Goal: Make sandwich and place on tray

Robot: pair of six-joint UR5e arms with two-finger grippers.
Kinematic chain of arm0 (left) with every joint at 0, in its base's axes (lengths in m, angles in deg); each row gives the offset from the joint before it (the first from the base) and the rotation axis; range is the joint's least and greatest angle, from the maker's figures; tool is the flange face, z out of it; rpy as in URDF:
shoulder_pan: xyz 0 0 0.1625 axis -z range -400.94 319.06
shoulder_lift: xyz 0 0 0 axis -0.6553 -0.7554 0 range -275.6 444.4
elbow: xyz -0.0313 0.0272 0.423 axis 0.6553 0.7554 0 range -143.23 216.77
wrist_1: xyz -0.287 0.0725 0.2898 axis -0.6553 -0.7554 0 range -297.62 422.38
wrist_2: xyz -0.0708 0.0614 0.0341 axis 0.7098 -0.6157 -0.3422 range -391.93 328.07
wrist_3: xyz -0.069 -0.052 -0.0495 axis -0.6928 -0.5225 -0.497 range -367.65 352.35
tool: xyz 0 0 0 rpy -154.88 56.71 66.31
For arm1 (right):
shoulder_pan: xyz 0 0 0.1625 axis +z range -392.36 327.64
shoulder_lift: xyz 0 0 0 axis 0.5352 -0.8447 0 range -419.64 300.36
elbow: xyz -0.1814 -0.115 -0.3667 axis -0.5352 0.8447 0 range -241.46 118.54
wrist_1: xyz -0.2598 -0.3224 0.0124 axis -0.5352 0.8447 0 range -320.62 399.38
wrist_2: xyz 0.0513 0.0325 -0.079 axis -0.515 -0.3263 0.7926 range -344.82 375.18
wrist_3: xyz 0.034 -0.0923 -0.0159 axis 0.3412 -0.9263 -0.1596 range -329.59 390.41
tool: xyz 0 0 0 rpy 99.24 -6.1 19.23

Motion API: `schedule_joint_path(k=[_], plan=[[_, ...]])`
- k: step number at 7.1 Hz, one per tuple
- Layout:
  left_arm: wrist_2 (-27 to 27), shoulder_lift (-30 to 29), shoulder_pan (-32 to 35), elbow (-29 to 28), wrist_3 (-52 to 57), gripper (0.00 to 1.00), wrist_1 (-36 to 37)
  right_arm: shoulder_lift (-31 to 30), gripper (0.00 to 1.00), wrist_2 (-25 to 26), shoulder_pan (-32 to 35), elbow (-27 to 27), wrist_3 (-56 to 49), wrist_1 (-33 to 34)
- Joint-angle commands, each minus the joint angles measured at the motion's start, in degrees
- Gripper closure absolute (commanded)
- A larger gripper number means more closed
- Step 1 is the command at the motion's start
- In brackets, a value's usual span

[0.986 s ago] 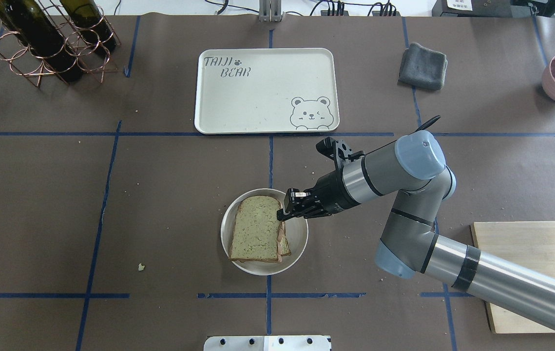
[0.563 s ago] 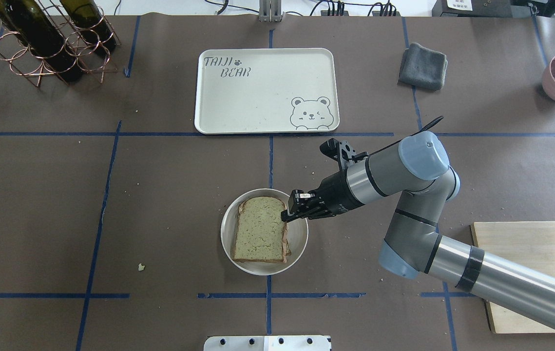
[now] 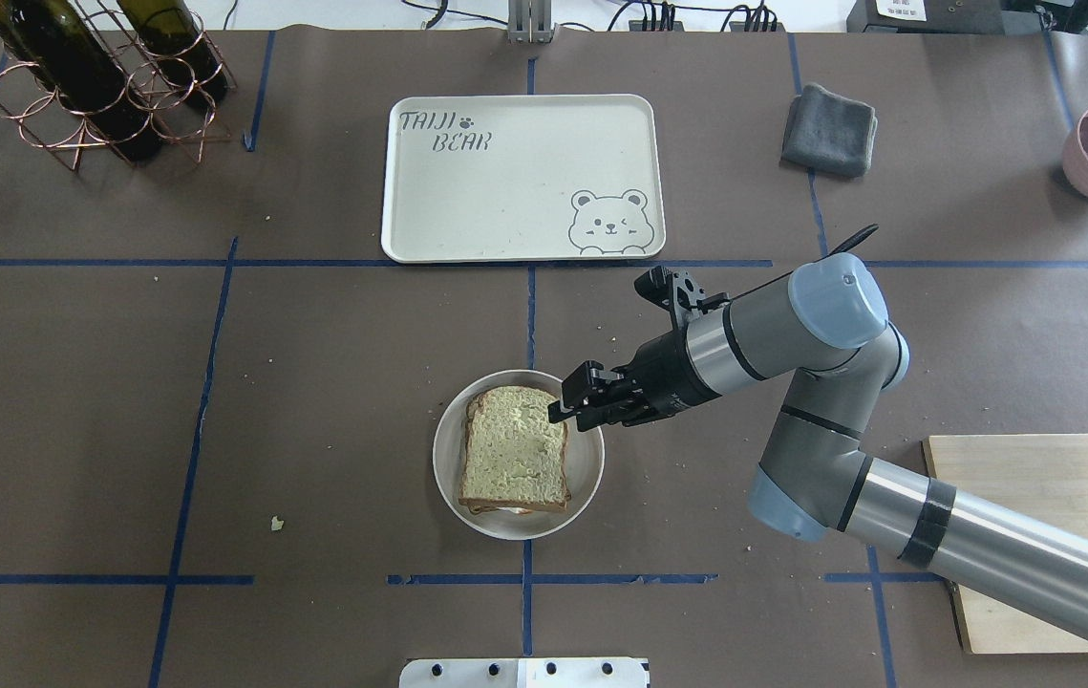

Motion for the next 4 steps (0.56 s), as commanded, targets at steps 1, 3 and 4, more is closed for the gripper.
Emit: schedule_joint_path(k=[1, 3, 4], plan=[[-10.77, -1.59, -20.51, 4.21, -37.52, 0.00, -17.41, -5.41, 0.00, -1.81, 9.12, -0.56, -0.07, 0.13], [-20.02, -10.27, -36.54, 5.02, -59.21, 0.25, -17.37, -8.85, 0.00, -5.50, 15.64, -0.47, -2.60, 0.22], [-25.90, -14.57, -43.93, 4.06, -67.23, 0.31, -17.02, -10.08, 0.00, -5.77, 16.97, 0.31, -9.41, 0.65]])
